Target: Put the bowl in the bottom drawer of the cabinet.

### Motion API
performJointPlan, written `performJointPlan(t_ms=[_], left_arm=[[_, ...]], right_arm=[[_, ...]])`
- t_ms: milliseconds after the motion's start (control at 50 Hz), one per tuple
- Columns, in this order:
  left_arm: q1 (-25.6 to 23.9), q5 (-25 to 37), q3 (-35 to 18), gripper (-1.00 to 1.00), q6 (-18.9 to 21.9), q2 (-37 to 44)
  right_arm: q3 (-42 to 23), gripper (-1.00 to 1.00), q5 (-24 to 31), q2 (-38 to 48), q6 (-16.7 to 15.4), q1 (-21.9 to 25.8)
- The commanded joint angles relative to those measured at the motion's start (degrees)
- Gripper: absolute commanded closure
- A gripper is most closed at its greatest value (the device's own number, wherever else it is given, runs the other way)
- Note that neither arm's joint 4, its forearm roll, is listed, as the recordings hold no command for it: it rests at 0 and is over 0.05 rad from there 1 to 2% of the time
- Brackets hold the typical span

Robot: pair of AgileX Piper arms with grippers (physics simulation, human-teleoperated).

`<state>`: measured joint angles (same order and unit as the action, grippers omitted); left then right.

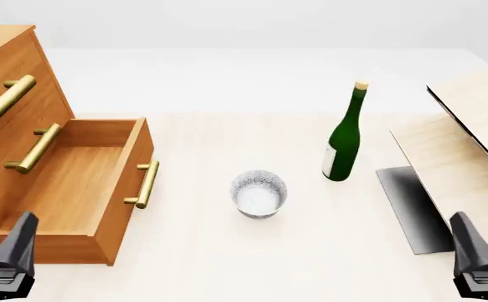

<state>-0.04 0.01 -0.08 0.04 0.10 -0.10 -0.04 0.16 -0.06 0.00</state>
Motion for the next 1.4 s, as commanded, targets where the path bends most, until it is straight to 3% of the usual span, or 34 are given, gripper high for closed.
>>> performJointPlan(t_ms=[20,220,260,380,400,480,600,700,800,980,1120,1400], left_arm=[[-0.2,0.1,-0.2,-1.0,0.2,0.2],[-0.9,0.1,-0.3,-1.0,0.5,0.0],[-1.8,-0.7,-0.8,-1.0,2.5,-0.1],[-7.5,-0.8,-2.2,-1.0,4.3,-0.1],[-8.7,-3.3,0.1,-1.0,4.5,-0.1],[-16.0,-6.1,0.0,-1.0,6.1,-0.1],[-18.0,-6.1,-0.8,-1.0,5.9,-0.1],[-24.3,-2.5,-4.9,-1.0,8.4,-0.1],[-27.4,0.1,-7.6,-1.0,8.1,-0.1],[-33.0,5.1,-11.6,-1.0,11.5,0.0],[-36.3,4.0,-15.9,-1.0,13.4,5.4],[-41.6,-3.9,-20.9,-1.0,11.6,20.0]], right_arm=[[-0.2,-1.0,-0.1,0.3,-0.1,0.0],[-0.2,-1.0,0.0,0.1,-0.1,0.0],[-0.2,-1.0,0.0,0.1,-0.1,0.0],[-0.2,-1.0,0.0,0.1,-0.1,0.0],[-0.2,-1.0,0.0,0.1,-0.1,0.0],[-0.2,-1.0,0.0,0.2,-0.1,0.0],[-0.1,-1.0,0.0,0.2,-0.1,0.0],[-0.1,-1.0,0.0,0.2,-0.1,0.0],[-0.1,-1.0,-0.1,0.2,-0.1,0.0],[-0.1,-1.0,-0.1,0.2,-0.1,0.0],[-0.1,-1.0,0.0,0.2,-0.2,0.0],[-0.1,-1.0,0.0,0.2,-0.1,0.0]])
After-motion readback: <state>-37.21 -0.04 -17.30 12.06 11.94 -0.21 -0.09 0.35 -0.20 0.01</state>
